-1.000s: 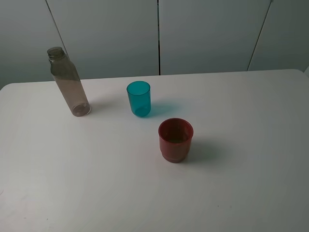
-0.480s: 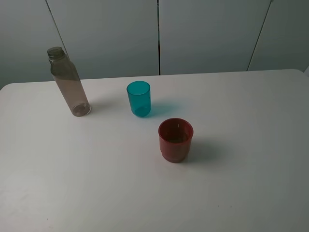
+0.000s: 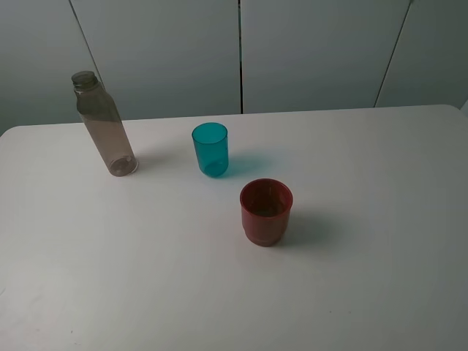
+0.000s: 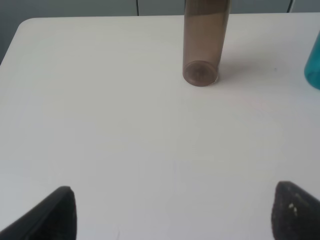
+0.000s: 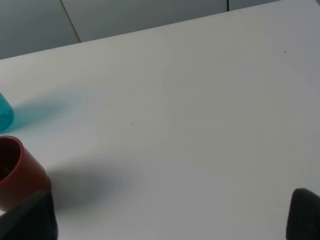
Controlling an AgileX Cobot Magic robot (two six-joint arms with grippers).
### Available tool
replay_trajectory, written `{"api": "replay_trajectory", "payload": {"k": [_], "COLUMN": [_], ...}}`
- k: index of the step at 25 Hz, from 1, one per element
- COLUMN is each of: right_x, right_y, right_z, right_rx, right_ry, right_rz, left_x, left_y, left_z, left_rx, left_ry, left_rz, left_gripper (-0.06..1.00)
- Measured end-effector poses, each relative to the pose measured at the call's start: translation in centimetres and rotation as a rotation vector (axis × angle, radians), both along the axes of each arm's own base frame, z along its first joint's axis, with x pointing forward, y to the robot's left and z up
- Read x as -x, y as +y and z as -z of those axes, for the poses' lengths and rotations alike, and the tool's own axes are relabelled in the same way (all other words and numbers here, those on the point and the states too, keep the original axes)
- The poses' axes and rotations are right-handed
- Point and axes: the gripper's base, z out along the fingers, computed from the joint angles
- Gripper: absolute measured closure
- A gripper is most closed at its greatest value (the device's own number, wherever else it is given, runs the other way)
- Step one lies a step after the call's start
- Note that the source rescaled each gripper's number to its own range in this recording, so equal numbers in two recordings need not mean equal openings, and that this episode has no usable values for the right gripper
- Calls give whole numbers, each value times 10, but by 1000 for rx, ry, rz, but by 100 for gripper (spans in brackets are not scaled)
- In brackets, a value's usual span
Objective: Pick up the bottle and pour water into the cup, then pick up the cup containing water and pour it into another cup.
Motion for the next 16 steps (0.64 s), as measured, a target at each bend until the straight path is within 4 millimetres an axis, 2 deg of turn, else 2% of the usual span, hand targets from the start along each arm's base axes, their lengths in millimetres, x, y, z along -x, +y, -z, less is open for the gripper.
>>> {"api": "replay_trajectory", "payload": {"k": [16], "right_x": [0], "right_y": [0], "right_z": [0], "right_rx": [-3], "right_ry": [0], "right_rz": [2], "left_x": [0], "left_y": [0], "left_z": [0], "left_rx": [0], "left_ry": [0], "left_rz": [0], "left_gripper": [-3]}}
